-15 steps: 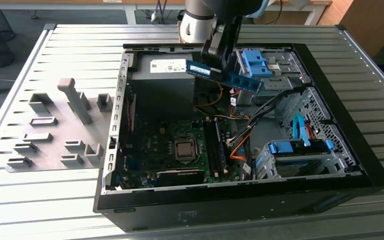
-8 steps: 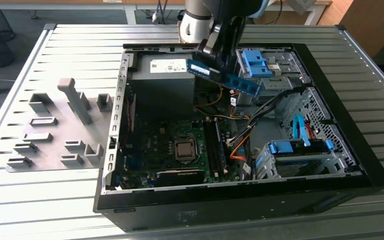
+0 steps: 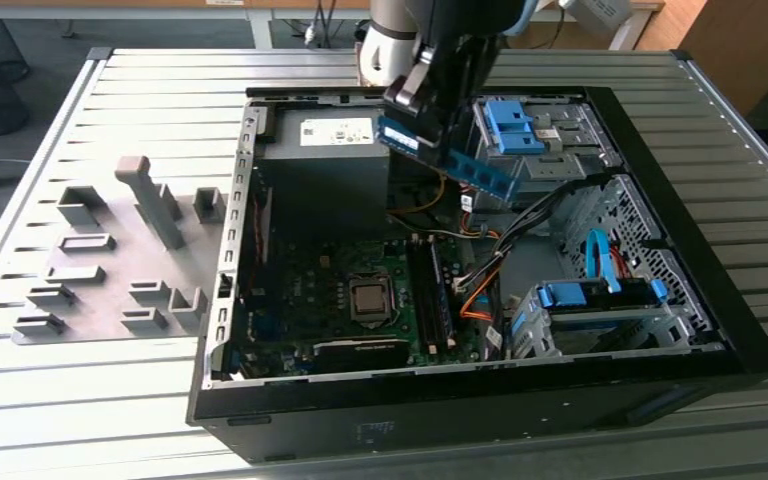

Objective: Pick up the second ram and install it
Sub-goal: 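Insert the second ram into the second slot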

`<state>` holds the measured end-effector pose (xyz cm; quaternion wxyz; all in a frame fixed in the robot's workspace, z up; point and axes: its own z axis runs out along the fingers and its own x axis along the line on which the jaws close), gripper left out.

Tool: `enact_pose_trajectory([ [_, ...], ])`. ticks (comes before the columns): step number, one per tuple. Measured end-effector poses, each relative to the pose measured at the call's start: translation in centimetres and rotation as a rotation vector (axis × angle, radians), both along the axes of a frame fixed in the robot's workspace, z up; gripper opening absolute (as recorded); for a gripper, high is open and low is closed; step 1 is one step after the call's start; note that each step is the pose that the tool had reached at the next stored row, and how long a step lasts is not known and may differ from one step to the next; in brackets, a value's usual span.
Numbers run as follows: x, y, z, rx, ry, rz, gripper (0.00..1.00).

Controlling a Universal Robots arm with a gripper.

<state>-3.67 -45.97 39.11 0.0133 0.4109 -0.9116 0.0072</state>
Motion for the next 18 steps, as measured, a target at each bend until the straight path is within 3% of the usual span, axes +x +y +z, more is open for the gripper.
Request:
enact_pose_trajectory([
  [18,0.00,0.00,-0.30,-0.0100,0.0000,-0.287,0.15],
])
